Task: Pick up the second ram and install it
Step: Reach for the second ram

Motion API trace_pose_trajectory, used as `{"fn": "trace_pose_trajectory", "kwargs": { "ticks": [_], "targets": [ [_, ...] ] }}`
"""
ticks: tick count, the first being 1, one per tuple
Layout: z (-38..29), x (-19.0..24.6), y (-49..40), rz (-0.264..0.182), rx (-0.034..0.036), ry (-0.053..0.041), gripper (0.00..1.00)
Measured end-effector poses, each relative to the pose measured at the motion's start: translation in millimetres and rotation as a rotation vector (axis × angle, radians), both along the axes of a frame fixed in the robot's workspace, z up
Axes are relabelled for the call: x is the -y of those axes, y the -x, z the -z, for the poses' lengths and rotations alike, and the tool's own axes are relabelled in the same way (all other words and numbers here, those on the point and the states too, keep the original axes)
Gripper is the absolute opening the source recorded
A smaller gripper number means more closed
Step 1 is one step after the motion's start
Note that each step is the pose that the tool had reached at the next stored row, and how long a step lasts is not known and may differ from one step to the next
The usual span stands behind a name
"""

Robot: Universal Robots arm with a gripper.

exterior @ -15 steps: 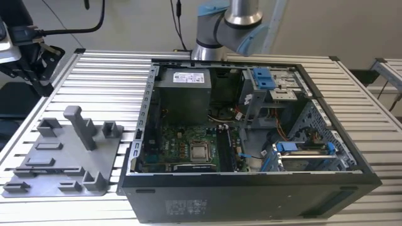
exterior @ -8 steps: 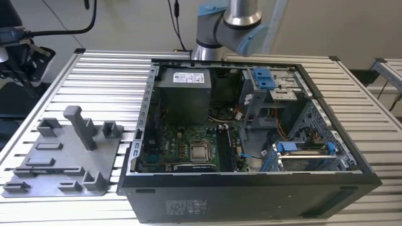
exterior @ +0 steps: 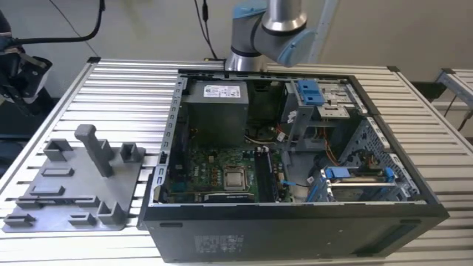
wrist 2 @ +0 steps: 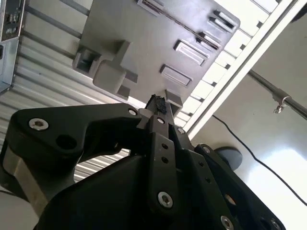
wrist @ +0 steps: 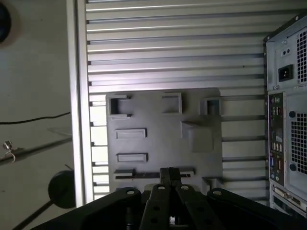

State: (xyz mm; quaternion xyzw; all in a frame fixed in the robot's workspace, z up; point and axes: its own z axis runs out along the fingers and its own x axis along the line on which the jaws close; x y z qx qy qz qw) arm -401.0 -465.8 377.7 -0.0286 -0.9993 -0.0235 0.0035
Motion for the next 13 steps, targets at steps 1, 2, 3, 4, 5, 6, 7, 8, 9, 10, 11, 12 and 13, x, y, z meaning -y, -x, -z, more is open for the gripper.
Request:
{"fn": "trace_pose_trajectory", "kwargs": {
  "ticks": [1, 2, 3, 4, 5, 6, 7, 8, 9, 10, 11, 12, 13],
  "targets": [
    [0.2, 0.2, 2.1, 0.0, -0.0001, 0.0, 0.11],
    [0.5, 0.5, 4.3, -0.001, 0.0, 0.0, 0.11],
    [0.7, 0.7, 6.3, -0.001, -0.0001, -0.0001, 0.11],
    [0.8, 0.9, 8.2, -0.002, -0.0002, 0.0, 0.11],
    [1.0, 1.0, 9.8, -0.002, -0.0002, 0.0, 0.11],
    [1.0, 1.0, 10.4, -0.002, -0.0003, 0.0, 0.11],
    [1.0, 1.0, 10.4, -0.002, -0.0004, 0.0, 0.11],
    [1.0, 1.0, 10.4, -0.002, -0.0003, 0.0, 0.11],
    [1.0, 1.0, 10.4, -0.002, -0.0004, 0.0, 0.11],
    [1.0, 1.1, 10.5, -0.002, -0.0003, 0.0, 0.11],
    [1.1, 1.6, 10.5, -0.002, -0.0003, -0.0001, 0.11],
    [1.2, 2.7, 10.5, -0.002, -0.0003, -0.0001, 0.11],
    [1.2, 4.0, 10.4, -0.002, -0.0004, 0.0, 0.11]
  ]
}}
